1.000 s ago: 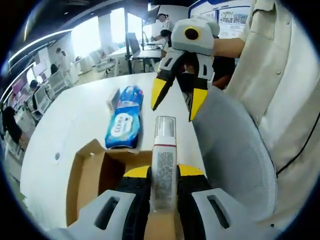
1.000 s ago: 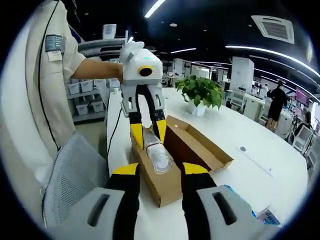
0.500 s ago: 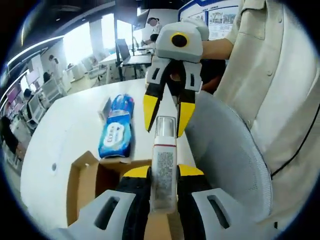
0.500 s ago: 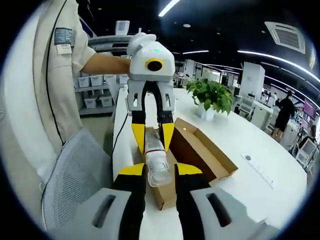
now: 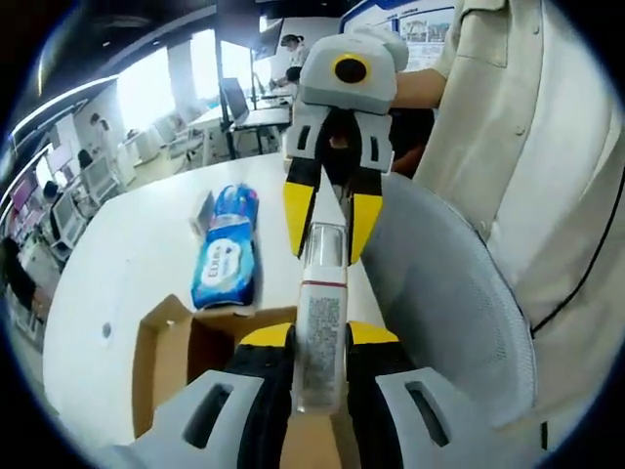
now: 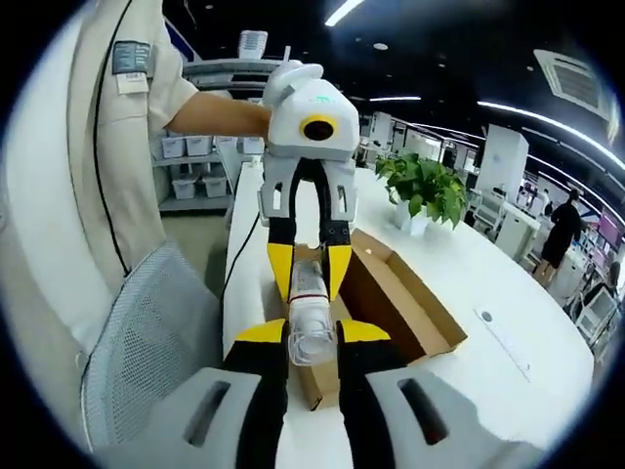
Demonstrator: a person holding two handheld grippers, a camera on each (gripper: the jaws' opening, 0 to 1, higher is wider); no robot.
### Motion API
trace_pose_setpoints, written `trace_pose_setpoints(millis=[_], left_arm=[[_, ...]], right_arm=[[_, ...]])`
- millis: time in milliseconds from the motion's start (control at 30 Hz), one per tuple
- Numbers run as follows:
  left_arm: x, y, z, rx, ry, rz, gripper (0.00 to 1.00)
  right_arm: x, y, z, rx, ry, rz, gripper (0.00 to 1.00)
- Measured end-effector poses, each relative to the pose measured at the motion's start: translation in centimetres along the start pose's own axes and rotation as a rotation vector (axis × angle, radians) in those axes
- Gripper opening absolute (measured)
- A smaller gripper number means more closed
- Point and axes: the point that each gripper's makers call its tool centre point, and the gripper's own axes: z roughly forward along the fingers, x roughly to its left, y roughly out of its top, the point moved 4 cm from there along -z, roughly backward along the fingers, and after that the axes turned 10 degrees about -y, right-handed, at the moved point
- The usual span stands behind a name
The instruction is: Operate the shoe box by opening the lid, removing the specified soft item, and placing it in the target area until the item is outside and the box remains undamaged.
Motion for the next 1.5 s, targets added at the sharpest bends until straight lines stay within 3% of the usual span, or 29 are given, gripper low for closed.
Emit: trace_pose_setpoints(millis=[267, 400, 533, 800, 900, 1033, 1367, 1500], left_arm=[[0.1, 0.3, 0.3, 0.005, 0.017, 0.028, 0.18], [0.1, 0.4, 0.2, 0.007, 0.03, 0.048, 0.19], [0.3, -0.2, 0.2, 0.059, 0.053, 0.065, 0.22], [0.9, -1.0, -0.7, 0.058, 0.109, 0.031, 0.37], [1.2, -1.4, -1.3, 0.035, 0.15, -0.026, 0.43], [1.4, -2.5, -1.9, 0.046, 0.205, -0.094, 0.48], [1.6, -3.3, -3.0, -0.063, 0.322, -0.212, 0.64], [1.8, -3.3, -3.7, -0.145, 0.403, -0.273, 0.7]], right_arm=[[-0.3, 0.4, -0.1, 0.032, 0.006, -0.033, 0.15], [-0.3, 0.7, -0.2, 0.043, 0.006, -0.09, 0.14], [-0.5, 0.7, -0.1, 0.064, 0.006, -0.13, 0.14], [-0.9, 0.9, 0.3, 0.083, 0.012, -0.151, 0.15], [-1.5, 0.9, 0.3, 0.091, 0.011, -0.155, 0.15], [-2.9, 1.0, 0.0, 0.116, 0.001, -0.156, 0.15], [-6.6, 0.7, -1.5, 0.178, -0.025, -0.188, 0.15], [-8.3, 0.7, -2.1, 0.201, -0.038, -0.213, 0.15]])
